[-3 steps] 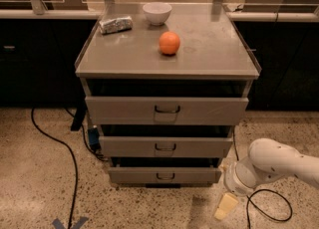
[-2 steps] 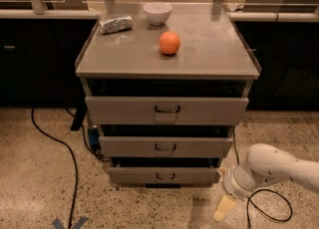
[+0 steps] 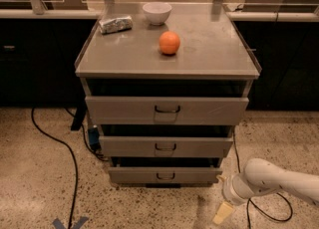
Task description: Open bottom drawer
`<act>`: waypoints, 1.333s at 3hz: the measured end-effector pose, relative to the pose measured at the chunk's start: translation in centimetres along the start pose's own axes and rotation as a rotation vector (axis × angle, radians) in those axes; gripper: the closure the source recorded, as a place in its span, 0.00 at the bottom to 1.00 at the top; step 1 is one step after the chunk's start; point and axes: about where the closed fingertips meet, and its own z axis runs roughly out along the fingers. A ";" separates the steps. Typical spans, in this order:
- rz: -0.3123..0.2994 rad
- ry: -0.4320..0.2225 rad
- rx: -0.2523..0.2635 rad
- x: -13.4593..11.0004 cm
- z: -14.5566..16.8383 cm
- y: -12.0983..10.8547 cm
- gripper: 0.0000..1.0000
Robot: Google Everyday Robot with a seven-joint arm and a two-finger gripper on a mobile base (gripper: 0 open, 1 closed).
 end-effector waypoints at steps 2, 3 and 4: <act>0.020 -0.104 0.011 4.7 8.1 -5.9 0.00; 0.010 -0.116 0.011 4.3 8.2 -5.8 0.00; -0.023 -0.130 0.004 3.4 9.7 -6.4 0.00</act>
Offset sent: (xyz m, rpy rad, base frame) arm 0.0699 -0.0305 -0.1370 0.1621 -0.0631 -0.0068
